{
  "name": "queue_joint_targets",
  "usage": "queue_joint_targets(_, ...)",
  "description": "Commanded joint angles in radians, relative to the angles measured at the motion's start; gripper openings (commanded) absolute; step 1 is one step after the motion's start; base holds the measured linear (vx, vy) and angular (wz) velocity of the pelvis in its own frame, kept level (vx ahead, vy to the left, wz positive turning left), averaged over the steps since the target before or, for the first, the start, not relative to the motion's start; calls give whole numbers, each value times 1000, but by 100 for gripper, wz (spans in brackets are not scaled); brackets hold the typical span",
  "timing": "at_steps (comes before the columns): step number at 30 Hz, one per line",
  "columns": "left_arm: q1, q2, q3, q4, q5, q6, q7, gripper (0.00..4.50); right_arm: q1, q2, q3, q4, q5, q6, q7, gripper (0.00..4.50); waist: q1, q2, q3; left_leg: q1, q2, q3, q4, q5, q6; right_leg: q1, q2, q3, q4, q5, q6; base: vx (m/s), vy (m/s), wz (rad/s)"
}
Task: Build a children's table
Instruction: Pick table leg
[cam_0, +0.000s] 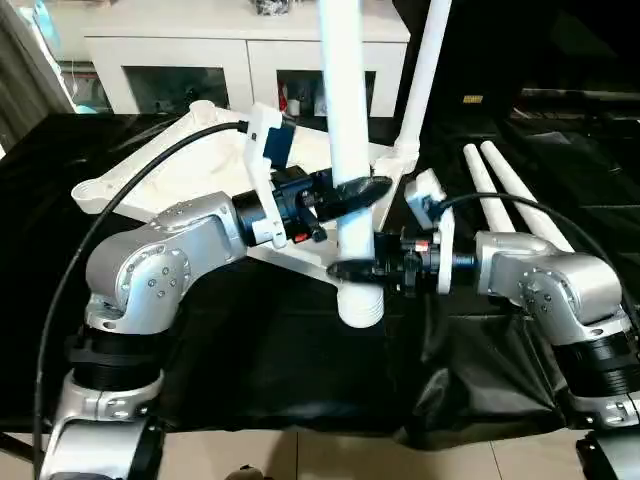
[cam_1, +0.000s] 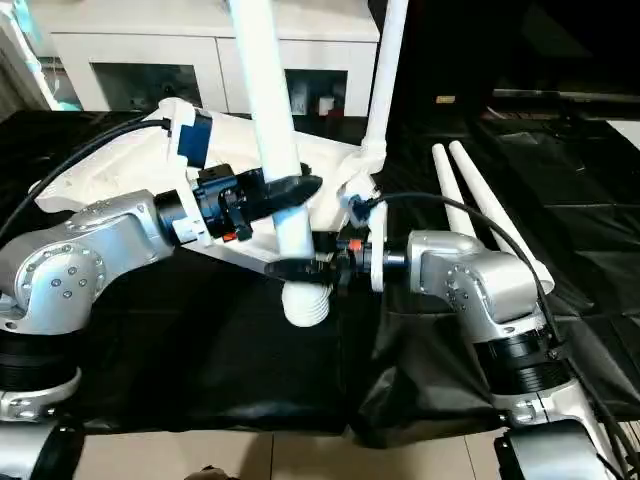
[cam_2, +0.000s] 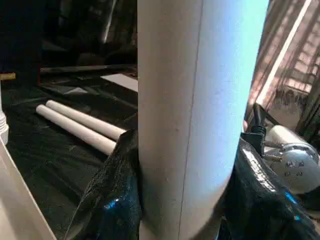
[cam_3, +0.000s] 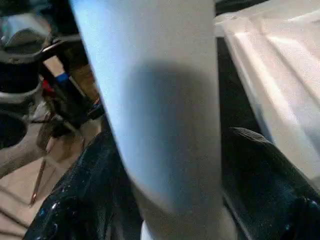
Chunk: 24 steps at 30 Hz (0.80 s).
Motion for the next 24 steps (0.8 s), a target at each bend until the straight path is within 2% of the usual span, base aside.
queue_joint_targets(1, -20, 9, -12, -3, 13, -21, -29, 184, -25, -14, 20, 0, -7, 17, 29, 338, 1, -9, -73, 12, 26, -3, -66, -129, 15, 67, -45, 48, -63, -178, -185, 0, 0, 0)
queue_joint_targets(6, -18, 22, -26, -15, 13, -31, -73, 184, -33, -14, 33, 17, -14, 13, 45, 338, 3, -13, -75, 9, 25, -2, -64, -108, 18, 68, -47, 49, -58, -158, -192, 0, 0, 0)
queue_joint_targets(16, -10, 53, -52, -14, 27, -48, -132, 184, -38, -18, 45, 20, -18, 2, 80, 338, 3, -11, -76, 11, 26, -2, -64, -107, 17, 67, -46, 49, -56, -149, -197, 0, 0, 0)
queue_joint_targets(17, -11, 52, -51, -12, 29, -49, -136, 184, -37, -18, 46, 19, -19, 2, 83, 311, 3, -10, -76, 10, 26, -3, -64, -108, 15, 68, -46, 48, -55, -148, -198, 0, 0, 0)
queue_joint_targets(24, -18, 52, -51, -4, 22, -58, -151, 184, -28, -20, 57, 14, -31, 0, 93, 255, 4, -10, -76, 11, 26, -3, -64, -119, 10, 67, -46, 49, -56, -158, -197, 0, 0, 0)
